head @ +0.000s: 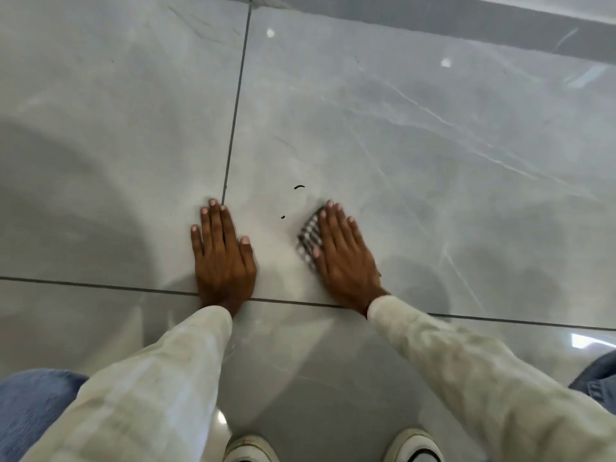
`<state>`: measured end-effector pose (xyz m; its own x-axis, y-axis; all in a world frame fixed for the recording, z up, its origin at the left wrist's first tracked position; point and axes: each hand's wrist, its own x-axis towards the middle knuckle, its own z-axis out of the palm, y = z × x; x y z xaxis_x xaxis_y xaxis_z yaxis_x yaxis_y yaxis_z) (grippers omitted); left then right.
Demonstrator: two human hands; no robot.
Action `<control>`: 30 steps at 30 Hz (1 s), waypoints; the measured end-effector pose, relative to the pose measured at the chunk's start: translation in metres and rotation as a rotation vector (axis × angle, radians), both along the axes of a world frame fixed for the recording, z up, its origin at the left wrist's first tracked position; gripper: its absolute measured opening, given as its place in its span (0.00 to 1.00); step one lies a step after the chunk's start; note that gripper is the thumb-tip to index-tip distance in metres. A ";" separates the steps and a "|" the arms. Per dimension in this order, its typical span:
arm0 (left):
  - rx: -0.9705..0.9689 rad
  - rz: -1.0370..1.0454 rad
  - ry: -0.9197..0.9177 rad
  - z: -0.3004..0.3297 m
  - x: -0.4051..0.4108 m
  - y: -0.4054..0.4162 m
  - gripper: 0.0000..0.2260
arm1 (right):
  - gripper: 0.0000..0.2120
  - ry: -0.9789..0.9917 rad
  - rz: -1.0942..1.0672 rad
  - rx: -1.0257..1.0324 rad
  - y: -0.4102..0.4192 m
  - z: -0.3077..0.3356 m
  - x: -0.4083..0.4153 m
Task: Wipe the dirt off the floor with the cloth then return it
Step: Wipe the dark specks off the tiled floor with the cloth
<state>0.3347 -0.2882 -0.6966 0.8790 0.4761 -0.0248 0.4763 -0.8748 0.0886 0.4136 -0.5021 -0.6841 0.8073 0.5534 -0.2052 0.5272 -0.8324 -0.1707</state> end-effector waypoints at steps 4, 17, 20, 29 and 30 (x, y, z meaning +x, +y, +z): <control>-0.002 0.005 -0.018 -0.003 0.001 0.002 0.30 | 0.32 0.025 0.022 -0.014 -0.036 0.003 0.014; 0.034 0.006 -0.079 -0.013 -0.002 0.002 0.29 | 0.30 -0.093 0.336 -0.022 -0.011 0.001 0.065; 0.028 0.001 -0.084 -0.016 -0.002 0.004 0.29 | 0.31 -0.094 0.113 -0.040 0.024 0.003 0.106; 0.003 0.001 -0.081 -0.016 -0.002 0.005 0.29 | 0.30 -0.003 0.664 -0.012 0.009 0.006 0.049; 0.001 0.001 -0.079 -0.017 -0.002 0.006 0.29 | 0.29 -0.017 0.680 -0.023 0.001 0.006 0.060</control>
<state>0.3326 -0.2825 -0.7131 0.8776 0.4773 0.0445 0.4691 -0.8742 0.1252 0.4741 -0.5013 -0.6782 0.2840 0.9347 -0.2136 0.9371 -0.3177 -0.1442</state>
